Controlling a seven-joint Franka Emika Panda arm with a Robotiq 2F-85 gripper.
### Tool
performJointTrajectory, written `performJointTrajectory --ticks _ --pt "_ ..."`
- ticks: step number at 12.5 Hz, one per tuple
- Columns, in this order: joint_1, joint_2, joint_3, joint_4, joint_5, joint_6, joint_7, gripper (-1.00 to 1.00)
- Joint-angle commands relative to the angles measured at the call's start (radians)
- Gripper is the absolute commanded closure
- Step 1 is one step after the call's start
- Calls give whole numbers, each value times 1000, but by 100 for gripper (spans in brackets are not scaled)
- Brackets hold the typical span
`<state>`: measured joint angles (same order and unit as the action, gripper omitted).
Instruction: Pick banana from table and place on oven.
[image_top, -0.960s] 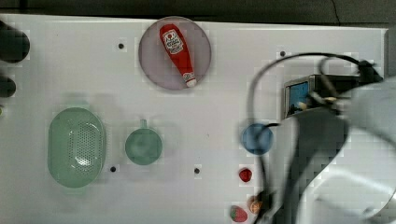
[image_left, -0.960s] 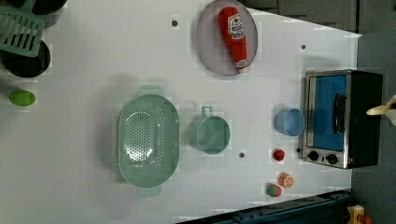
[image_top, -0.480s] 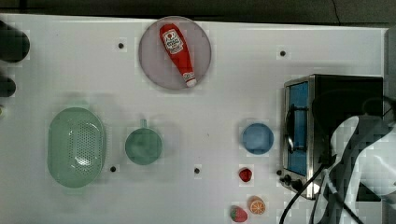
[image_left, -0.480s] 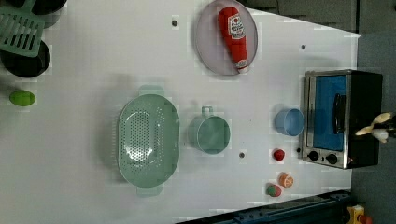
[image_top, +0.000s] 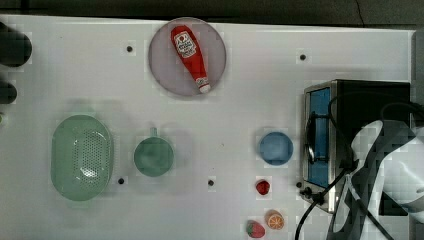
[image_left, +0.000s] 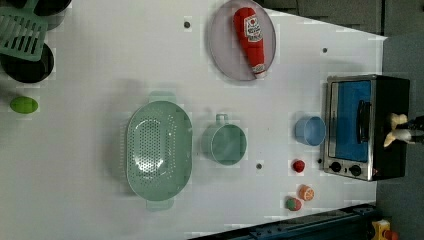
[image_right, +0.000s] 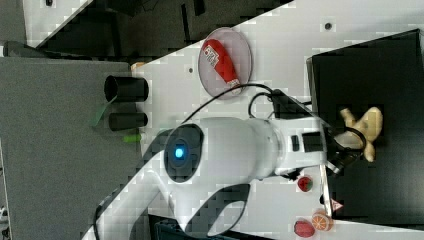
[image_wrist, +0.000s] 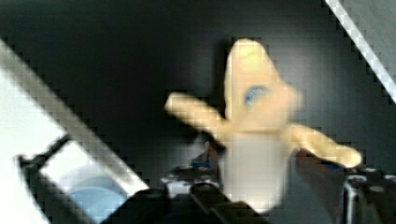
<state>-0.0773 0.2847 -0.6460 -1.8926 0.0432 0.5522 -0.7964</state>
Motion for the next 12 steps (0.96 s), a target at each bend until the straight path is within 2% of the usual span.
performJointTrajectory --ticks 1,2,6,10,12 --pt "20 -55 15 64 -5 -25 -66 -84" --pt "24 -59 17 69 -5 -26 -65 -100" --pt "57 -133 25 147 -79 -126 -49 -100" --pt "107 -250 69 264 -175 -385 91 -100" --pt "128 -306 139 276 -178 -536 266 -100"
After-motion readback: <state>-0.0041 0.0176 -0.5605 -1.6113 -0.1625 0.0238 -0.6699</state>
